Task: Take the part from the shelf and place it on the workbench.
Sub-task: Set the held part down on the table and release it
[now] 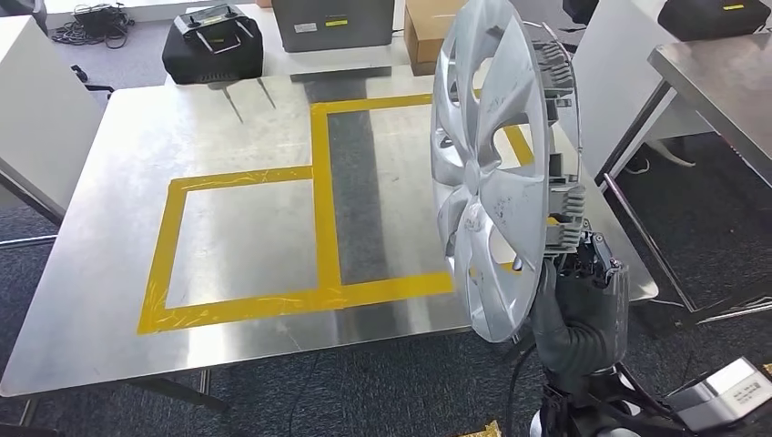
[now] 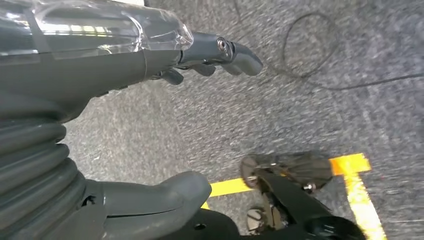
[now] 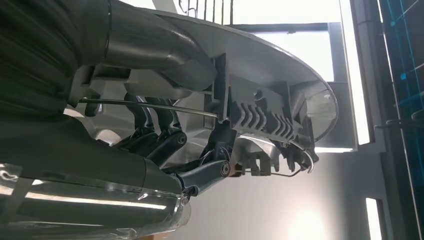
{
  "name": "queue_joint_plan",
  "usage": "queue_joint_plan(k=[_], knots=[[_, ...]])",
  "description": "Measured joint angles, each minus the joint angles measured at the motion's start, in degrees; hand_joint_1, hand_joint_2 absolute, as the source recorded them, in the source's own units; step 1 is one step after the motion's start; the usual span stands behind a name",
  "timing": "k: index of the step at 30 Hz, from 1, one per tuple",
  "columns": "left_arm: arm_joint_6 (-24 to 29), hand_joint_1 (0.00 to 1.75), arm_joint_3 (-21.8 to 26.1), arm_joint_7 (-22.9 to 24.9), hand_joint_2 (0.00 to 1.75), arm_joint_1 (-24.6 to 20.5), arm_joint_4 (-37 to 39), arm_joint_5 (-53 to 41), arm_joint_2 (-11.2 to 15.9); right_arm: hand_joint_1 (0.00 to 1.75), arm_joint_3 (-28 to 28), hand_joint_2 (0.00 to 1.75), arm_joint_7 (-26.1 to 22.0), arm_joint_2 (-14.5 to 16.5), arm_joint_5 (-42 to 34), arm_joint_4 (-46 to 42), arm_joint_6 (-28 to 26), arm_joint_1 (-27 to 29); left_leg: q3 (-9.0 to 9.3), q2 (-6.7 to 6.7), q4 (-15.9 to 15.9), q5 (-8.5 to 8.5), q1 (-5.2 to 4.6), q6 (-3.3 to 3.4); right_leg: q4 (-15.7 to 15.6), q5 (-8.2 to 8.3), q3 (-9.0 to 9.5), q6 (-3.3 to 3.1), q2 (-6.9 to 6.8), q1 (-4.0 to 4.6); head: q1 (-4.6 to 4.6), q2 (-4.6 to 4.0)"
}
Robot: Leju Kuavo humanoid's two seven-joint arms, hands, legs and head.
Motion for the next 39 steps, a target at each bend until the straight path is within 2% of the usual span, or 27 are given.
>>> queue_joint_plan(k=[1,2,3,5,7,10,13,16,21,25,33,39], knots=[[0.0,0.00,0.0,0.0,1.75,0.0,0.0,0.0,-0.1,1.75,0.0,1.75,0.0,0.0,0.0,0.0,0.0,-0.1,1.13,0.21,-3.0,1.31,0.13,-0.43,0.5,-0.60,0.10,0.11,0.10,0.14,-0.41,0.00],[0.0,0.00,0.0,0.0,1.75,0.0,0.0,0.0,-0.2,1.75,0.0,1.75,0.0,0.0,0.0,0.0,0.0,-0.1,1.76,0.40,-4.6,1.66,0.23,-0.11,1.0,-0.99,-0.01,0.12,0.20,0.36,-0.58,0.00],[-0.1,0.00,0.0,0.0,1.75,0.1,0.0,0.0,-0.4,1.75,-0.1,1.75,0.0,0.0,0.0,0.0,0.0,-0.1,1.96,0.53,-5.0,1.15,0.23,0.31,1.2,-1.21,-0.19,0.09,0.29,0.65,-0.44,0.00],[-0.1,0.00,0.0,0.0,1.75,0.2,0.0,0.0,-0.6,1.75,-0.2,1.75,0.0,0.0,0.0,0.0,0.0,0.0,2.06,0.48,-5.2,0.96,0.13,1.66,1.3,-1.31,-0.19,-0.11,0.32,0.81,0.31,0.00],[-0.1,0.00,0.0,0.0,1.75,0.1,0.0,0.0,-0.6,1.75,-0.4,1.75,0.1,0.0,0.2,0.0,0.0,0.0,2.07,0.26,-5.2,0.86,-0.05,1.66,1.0,-1.40,0.00,-0.10,0.20,0.69,0.96,0.00],[-0.3,0.00,0.0,0.0,1.75,0.0,0.0,-0.2,-0.6,1.75,-0.6,1.75,1.4,-0.1,3.8,0.0,-0.2,-0.4,2.07,0.06,-5.2,0.72,-0.28,1.91,0.8,-1.43,0.14,0.09,0.07,0.48,1.49,0.00],[-0.6,0.00,0.0,-0.1,1.75,0.0,0.0,-0.7,-0.6,1.75,-0.5,1.75,6.4,-0.1,12.4,0.0,-0.4,-2.1,2.06,0.08,-5.2,0.70,-0.40,1.98,0.6,-1.40,0.18,0.62,0.07,0.33,1.73,0.00],[-0.9,0.00,0.0,-0.4,1.75,0.0,0.0,-1.6,-0.6,1.75,-0.1,1.75,15.0,-0.5,24.0,0.5,0.7,-5.7,2.08,0.26,-5.2,0.71,-0.49,2.20,0.5,-1.34,0.19,1.10,0.11,0.27,1.82,0.00],[-1.4,0.00,-0.1,-0.6,1.75,-0.1,0.0,-3.1,-0.7,1.75,0.8,1.75,28.2,-2.0,37.5,4.0,8.6,-14.5,2.14,0.59,-5.3,0.85,-0.52,2.44,0.6,-1.17,0.18,1.36,0.13,0.27,1.76,0.00],[-1.7,0.00,-0.4,-0.6,1.75,-0.2,0.0,-4.0,-0.9,1.75,2.7,1.75,35.1,-3.4,40.4,9.4,18.2,-22.4,2.19,0.81,-5.3,0.95,-0.53,2.59,0.6,-1.07,0.18,1.50,0.20,0.27,1.72,0.00],[-2.6,0.00,-1.4,0.7,1.75,-0.7,0.0,-5.6,-1.5,1.75,9.2,1.75,40.2,-4.2,36.6,24.5,30.6,-36.2,2.22,1.05,-5.4,1.00,-0.57,2.66,0.6,-1.02,0.19,1.53,0.26,0.26,1.70,0.00],[-3.1,0.00,-2.0,1.2,1.75,-1.5,-0.1,-6.1,-1.8,1.75,15.7,1.75,41.5,-2.8,37.5,36.6,35.5,-44.1,2.23,1.28,-5.4,1.00,-0.60,2.66,0.6,-1.03,0.18,1.52,0.35,0.25,1.73,0.00]])
